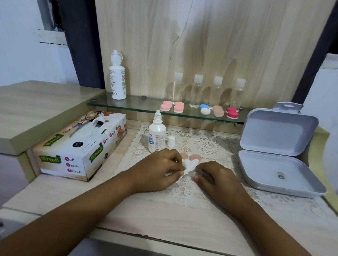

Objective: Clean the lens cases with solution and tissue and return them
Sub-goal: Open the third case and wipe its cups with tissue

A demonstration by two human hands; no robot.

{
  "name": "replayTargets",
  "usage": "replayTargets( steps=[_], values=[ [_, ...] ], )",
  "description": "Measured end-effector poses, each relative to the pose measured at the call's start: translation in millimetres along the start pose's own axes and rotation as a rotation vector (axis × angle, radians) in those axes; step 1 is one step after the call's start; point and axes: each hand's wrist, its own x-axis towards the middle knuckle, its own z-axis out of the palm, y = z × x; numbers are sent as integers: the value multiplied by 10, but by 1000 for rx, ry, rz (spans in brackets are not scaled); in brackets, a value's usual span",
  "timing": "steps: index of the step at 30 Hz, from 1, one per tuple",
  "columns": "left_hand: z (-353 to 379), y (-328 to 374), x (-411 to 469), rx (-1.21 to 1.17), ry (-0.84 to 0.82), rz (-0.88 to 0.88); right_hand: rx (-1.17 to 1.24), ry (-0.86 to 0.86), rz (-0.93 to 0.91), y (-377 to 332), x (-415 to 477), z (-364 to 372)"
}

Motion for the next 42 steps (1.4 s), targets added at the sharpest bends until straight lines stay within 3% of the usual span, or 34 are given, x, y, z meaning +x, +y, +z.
replayTargets(
  steps=[9,17,23,28,36,42],
  values=[
    [1,-14,52,253,-9,152,13,-15,7,2,23,9],
    [84,-39,4,145,31,83,9,-26,8,22,25,13],
    [71,-39,-24,322,104,102,4,-35,5,25,34,20],
    [87,-14,-13,225,76,89,7,-33,-1,24,32,14],
    [79,17,-22,-118,91,-91,-15,-34,-17,22,27,12],
    [54,106,-7,-144,165,-135,-27,-43,-18,21,26,13]
  ],
)
